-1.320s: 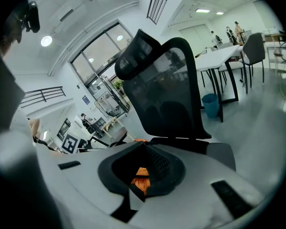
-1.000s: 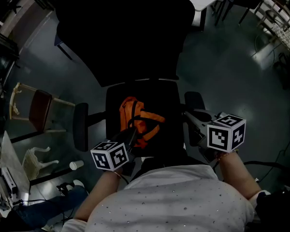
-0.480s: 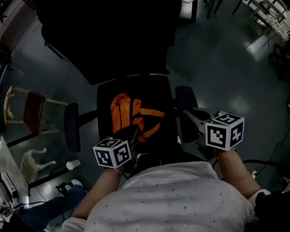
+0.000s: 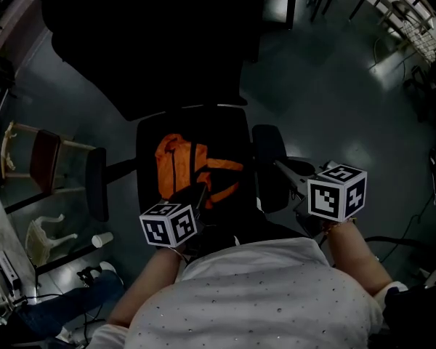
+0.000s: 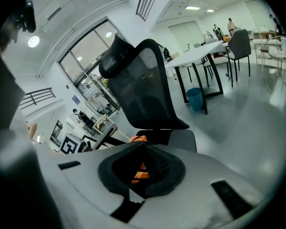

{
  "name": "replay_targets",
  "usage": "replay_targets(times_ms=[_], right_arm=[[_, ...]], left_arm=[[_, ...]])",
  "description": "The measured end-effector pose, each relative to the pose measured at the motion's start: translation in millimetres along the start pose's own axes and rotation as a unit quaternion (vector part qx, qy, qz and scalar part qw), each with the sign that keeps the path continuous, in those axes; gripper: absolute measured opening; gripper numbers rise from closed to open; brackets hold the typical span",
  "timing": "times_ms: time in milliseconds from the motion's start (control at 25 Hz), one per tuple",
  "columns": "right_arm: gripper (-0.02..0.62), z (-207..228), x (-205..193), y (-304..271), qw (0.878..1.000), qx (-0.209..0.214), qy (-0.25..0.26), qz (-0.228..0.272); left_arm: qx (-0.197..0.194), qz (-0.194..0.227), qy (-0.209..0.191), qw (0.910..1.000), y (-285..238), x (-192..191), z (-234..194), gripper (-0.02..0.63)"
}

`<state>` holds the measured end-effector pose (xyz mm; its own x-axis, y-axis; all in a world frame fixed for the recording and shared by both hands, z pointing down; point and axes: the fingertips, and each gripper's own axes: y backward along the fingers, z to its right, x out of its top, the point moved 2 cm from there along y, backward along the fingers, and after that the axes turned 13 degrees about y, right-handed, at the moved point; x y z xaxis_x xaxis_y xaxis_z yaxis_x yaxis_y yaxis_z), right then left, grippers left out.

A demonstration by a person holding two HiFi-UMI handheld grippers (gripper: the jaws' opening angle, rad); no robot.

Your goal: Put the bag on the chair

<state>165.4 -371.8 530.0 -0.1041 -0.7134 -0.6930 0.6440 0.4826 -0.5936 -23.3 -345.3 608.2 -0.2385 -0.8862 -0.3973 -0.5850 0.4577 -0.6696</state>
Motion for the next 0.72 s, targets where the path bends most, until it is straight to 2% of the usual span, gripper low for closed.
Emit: replay_targets(times_ms=[400,720], right_arm=[[0.006,20,-6,10,1.0,0.016,0.014,-0.015],[0.006,33,-4,7,0.999,0.03,0.015,-0.019]], left_arm=[[0.036,0.026,0.015,0.9989,-21,-6,3,0.003],[0.043,0.012,0.014,0.9989,-36,-18,5,0.003]])
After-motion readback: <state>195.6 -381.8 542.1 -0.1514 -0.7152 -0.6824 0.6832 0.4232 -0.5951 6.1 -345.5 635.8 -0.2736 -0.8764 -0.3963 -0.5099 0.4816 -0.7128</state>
